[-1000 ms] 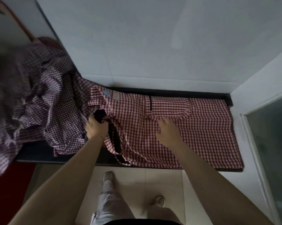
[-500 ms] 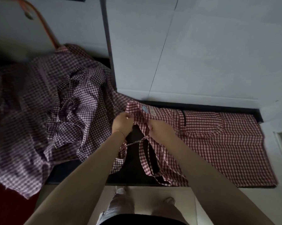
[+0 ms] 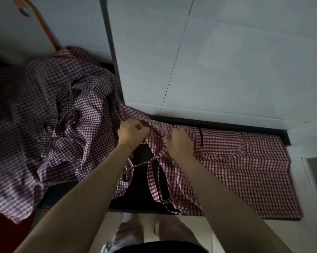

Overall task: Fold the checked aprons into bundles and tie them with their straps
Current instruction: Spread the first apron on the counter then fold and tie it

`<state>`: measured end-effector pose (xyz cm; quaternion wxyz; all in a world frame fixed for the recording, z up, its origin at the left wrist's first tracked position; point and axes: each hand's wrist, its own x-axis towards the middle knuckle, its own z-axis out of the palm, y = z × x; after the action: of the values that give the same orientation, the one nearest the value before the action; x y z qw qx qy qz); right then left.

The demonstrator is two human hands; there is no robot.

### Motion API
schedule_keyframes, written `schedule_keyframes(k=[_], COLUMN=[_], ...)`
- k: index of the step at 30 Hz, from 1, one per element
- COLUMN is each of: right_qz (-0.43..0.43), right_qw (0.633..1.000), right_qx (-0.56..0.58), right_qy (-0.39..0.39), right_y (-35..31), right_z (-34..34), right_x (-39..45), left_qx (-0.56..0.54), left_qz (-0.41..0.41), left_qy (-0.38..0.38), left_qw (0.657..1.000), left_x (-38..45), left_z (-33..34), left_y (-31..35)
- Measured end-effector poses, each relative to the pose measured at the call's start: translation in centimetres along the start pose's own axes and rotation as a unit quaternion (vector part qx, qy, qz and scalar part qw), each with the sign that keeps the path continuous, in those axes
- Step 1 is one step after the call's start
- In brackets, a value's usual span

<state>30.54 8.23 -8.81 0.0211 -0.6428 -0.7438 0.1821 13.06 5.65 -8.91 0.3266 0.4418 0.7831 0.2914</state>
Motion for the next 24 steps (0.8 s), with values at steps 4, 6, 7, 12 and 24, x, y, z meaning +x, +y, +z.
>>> schedule_keyframes(k=[4,6,7,12,24], right_qz=[0.067,0.131,0.155,0.182,0.074], right_qw=[0.974,0.94,0.929,0.945,0.994], right_qx=[0.209,0.311,0.33,0.266,0.008], right_qy=[-0.048,-0.051,-0.057,-0.059,0.08], right_y=[2.9,4.0,4.4,4.5,0.4], right_z=[-3.0,-4.7,-5.2,-5.7,-3.4], right_x=[1.9,2.0,2.0,2.9,2.5], left_qx=[-0.239,-0.306,-0.326,-0.121,0.286], left_qz=[-0.088,-0.122,-0.142,-0.152,0.062], left_qy=[0.107,0.162,0.189,0.292,-0.141], left_qw=[0.961,0.93,0.915,0.937,0.946], left_x=[0.3,0.4,0.3,0.3,1.3], left_z=[-2.9,-4.0,-4.5,-6.9,0.4], left_y=[1.2,1.4,1.4,0.9,0.3])
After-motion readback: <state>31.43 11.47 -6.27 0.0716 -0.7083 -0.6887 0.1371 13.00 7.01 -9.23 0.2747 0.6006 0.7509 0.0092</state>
